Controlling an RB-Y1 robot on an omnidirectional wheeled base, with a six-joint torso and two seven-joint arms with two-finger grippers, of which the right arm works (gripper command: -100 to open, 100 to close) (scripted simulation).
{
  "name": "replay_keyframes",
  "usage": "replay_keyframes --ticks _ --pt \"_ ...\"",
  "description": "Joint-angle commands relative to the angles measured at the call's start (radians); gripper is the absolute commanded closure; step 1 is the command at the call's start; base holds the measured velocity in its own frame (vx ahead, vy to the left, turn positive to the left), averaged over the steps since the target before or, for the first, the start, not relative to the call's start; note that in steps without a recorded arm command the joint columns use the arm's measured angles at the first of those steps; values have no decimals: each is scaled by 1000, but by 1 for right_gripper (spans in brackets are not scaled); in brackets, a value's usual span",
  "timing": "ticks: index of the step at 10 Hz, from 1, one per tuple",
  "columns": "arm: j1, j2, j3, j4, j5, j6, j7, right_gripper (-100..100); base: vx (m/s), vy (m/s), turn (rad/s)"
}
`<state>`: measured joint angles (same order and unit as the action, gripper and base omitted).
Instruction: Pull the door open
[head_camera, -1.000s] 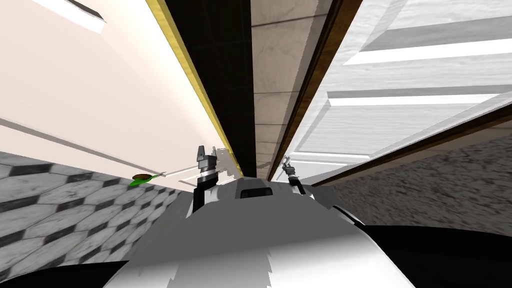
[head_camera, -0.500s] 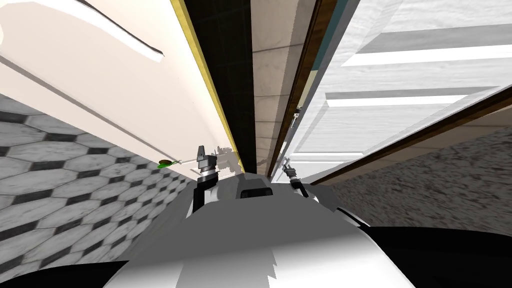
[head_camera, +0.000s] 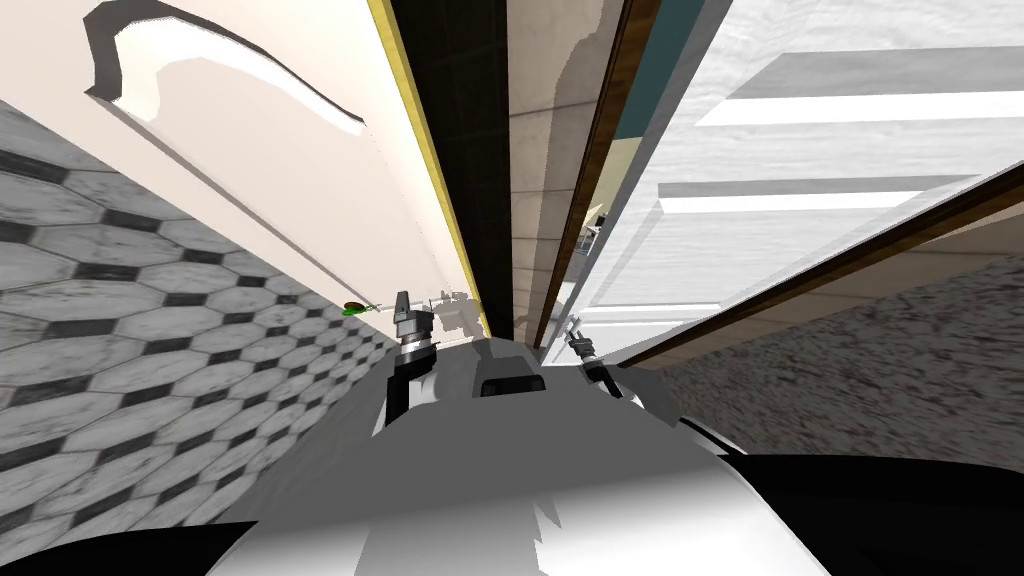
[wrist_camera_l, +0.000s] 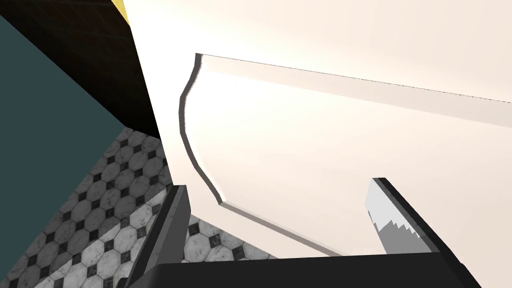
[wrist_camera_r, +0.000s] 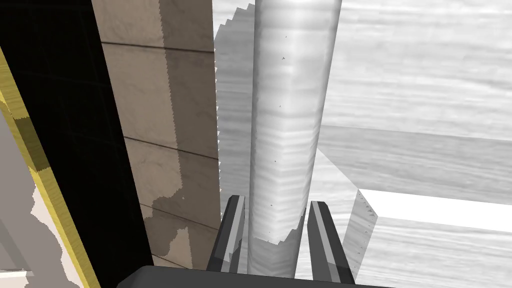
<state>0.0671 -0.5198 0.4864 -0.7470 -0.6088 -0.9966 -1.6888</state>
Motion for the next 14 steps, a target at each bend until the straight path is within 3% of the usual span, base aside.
replay_keyframes --ticks 1,4,5,12,13,14 --pt "16 -15 18 -1 11 -20 -20 100 -205 -56 94" --pt "35 -44 46 -4 30 -56 -54 100 -210 -63 101" --pt "30 -36 41 -1 27 -47 -46 100 -84 -24 24" --pt "65 -88 107 29 55 -154 -112 100 -217 -77 144" --pt "64 -84 101 21 52 -139 -103 100 -92 -26 21" --pt "68 -88 111 33 56 -155 -113 100 -174 -56 176"
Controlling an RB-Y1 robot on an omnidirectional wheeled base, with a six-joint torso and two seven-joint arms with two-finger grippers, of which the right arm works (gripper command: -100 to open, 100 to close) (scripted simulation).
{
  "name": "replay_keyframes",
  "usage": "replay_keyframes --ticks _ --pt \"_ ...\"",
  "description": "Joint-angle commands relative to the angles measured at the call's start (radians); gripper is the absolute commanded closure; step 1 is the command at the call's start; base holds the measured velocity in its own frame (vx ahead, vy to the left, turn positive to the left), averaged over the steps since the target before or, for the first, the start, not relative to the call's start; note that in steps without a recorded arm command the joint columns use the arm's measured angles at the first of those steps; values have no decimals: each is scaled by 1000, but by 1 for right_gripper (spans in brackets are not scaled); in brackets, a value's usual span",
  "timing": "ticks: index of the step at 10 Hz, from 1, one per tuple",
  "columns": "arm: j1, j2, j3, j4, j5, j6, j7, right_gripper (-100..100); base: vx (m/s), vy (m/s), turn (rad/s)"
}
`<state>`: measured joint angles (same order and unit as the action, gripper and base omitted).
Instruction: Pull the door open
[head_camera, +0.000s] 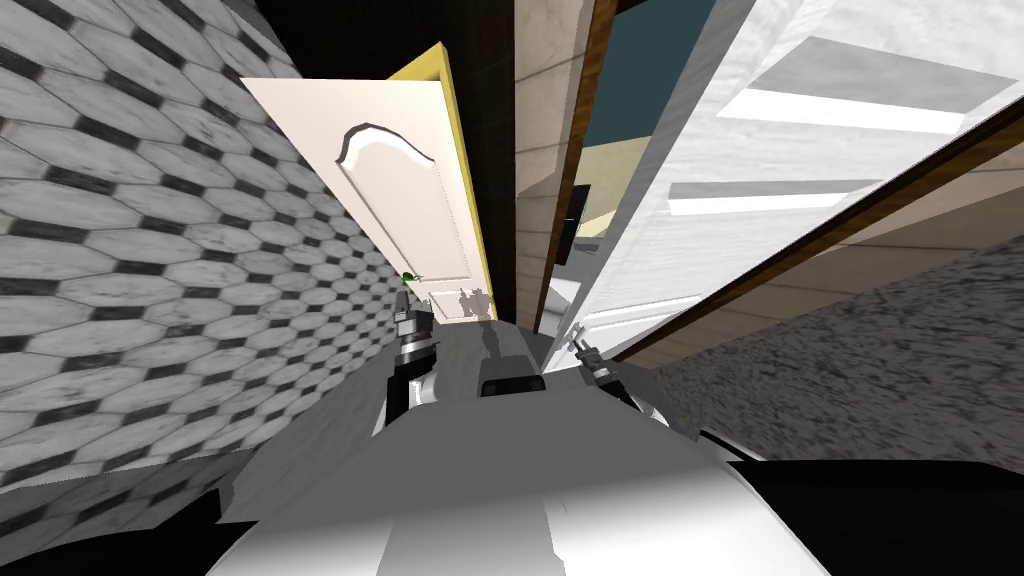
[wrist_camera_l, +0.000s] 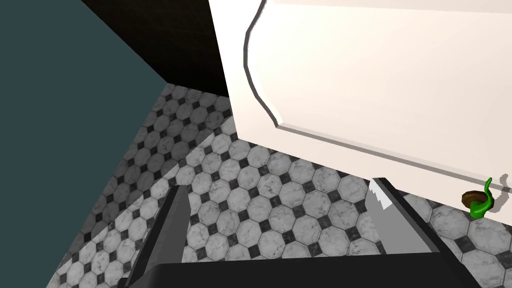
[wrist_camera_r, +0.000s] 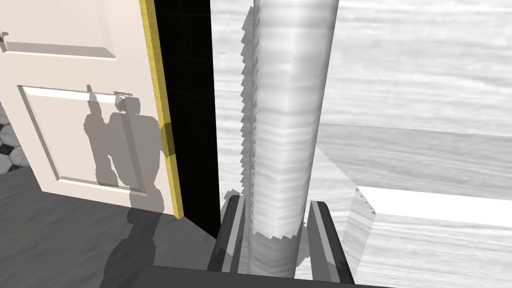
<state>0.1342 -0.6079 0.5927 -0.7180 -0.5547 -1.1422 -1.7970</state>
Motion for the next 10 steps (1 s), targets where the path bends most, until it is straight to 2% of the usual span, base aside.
replay_keyframes --ticks 1,7,8,9,10 --pt "1 -2 8 10 3 -19 -9 100 -233 -83 202" --pt "3 -19 36 56 14 -85 -45 100 -227 -85 159" --pt "3 -20 39 60 15 -91 -48 100 -204 -59 88" --pt "3 -22 35 56 13 -83 -45 100 -86 -30 13" --pt "3 -22 42 69 13 -94 -51 100 -140 -71 154"
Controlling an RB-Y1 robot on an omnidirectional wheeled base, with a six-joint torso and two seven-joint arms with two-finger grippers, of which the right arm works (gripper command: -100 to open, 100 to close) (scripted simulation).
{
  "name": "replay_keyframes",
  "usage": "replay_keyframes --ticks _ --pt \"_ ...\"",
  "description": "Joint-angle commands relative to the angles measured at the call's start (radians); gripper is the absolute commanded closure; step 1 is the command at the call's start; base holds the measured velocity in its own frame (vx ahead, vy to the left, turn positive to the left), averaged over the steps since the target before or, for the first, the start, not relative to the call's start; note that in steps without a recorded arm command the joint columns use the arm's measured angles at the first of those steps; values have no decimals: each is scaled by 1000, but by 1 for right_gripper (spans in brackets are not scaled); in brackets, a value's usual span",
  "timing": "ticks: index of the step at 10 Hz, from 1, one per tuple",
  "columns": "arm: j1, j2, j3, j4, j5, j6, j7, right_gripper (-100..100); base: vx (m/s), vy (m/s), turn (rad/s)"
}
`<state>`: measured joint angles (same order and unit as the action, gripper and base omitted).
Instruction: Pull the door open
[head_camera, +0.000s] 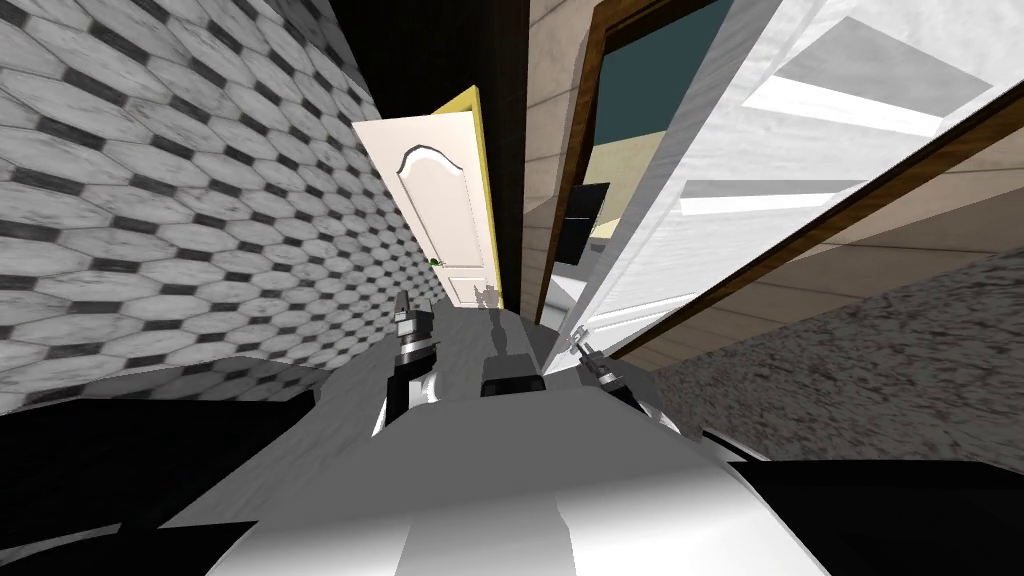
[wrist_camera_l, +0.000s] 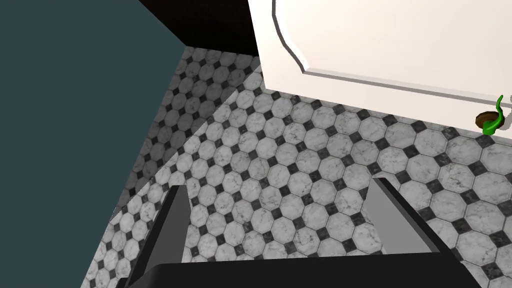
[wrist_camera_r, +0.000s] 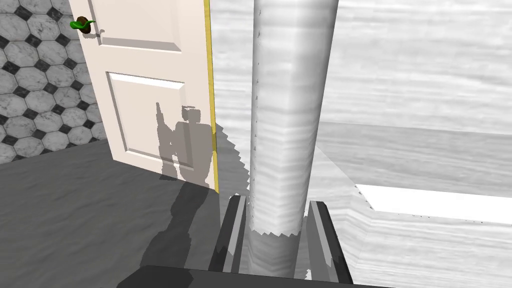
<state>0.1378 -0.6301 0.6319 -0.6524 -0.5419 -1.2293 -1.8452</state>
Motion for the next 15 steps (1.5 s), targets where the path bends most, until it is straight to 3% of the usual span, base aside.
replay_keyframes --ticks 1,9,10,15 --pt "-2 -1 6 9 0 -14 -5 100 -228 -126 222" --pt "-10 -5 36 64 -3 -72 -33 100 -202 -86 162" --pt "-9 -4 36 58 -2 -65 -29 100 -68 -28 31" --pt "-12 -3 41 83 4 -87 -41 100 -176 -77 154"
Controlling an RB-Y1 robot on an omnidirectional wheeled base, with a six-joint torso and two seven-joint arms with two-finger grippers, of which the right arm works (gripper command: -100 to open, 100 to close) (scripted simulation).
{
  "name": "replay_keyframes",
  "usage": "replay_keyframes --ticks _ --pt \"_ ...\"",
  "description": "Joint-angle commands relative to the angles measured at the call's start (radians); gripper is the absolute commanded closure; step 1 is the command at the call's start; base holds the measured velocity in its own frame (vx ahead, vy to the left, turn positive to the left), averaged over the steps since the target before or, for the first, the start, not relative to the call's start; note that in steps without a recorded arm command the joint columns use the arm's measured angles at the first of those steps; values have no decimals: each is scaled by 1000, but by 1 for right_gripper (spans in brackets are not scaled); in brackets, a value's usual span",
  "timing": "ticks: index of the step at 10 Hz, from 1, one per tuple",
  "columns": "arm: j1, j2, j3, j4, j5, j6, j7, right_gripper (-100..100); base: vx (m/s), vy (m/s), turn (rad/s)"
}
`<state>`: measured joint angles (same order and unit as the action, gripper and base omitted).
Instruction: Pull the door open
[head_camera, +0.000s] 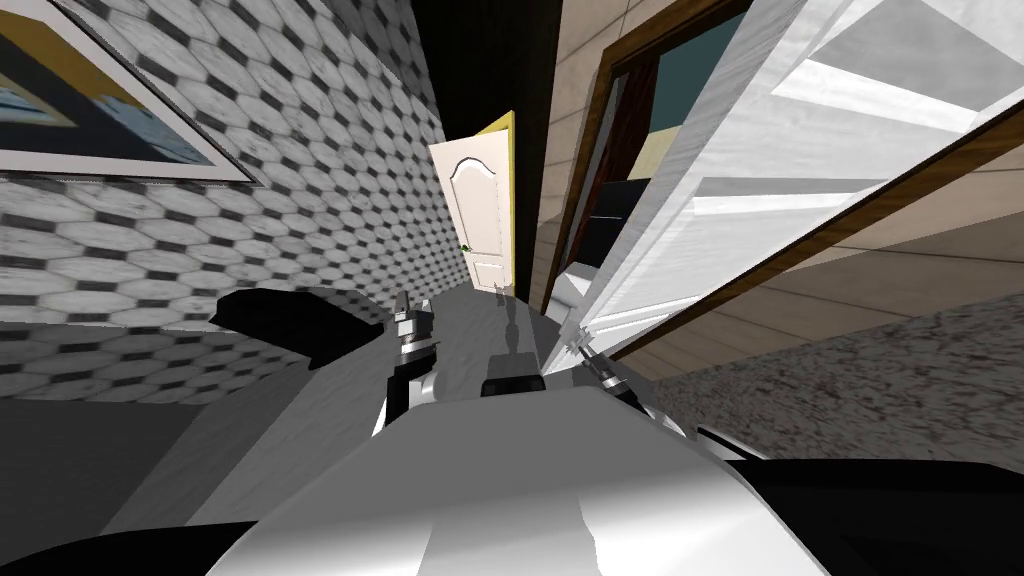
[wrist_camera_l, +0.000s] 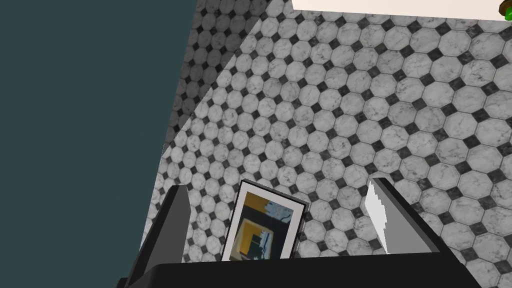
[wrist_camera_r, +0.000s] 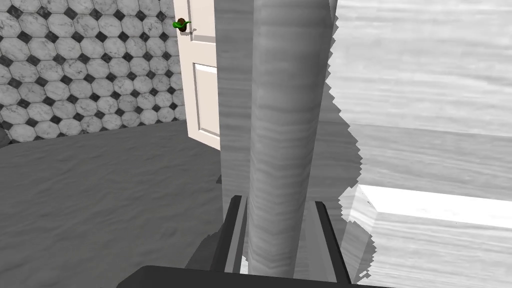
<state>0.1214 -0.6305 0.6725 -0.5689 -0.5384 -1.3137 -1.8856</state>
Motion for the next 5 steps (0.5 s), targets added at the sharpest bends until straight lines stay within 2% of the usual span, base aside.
replay_keyframes --ticks 1,3,5 --pt "3 -2 2 5 2 -7 -4 100 -210 -80 186" --pt "1 -2 3 15 4 -17 -9 100 -201 -79 160" --pt "0 -2 4 21 5 -22 -12 100 -176 -75 96"
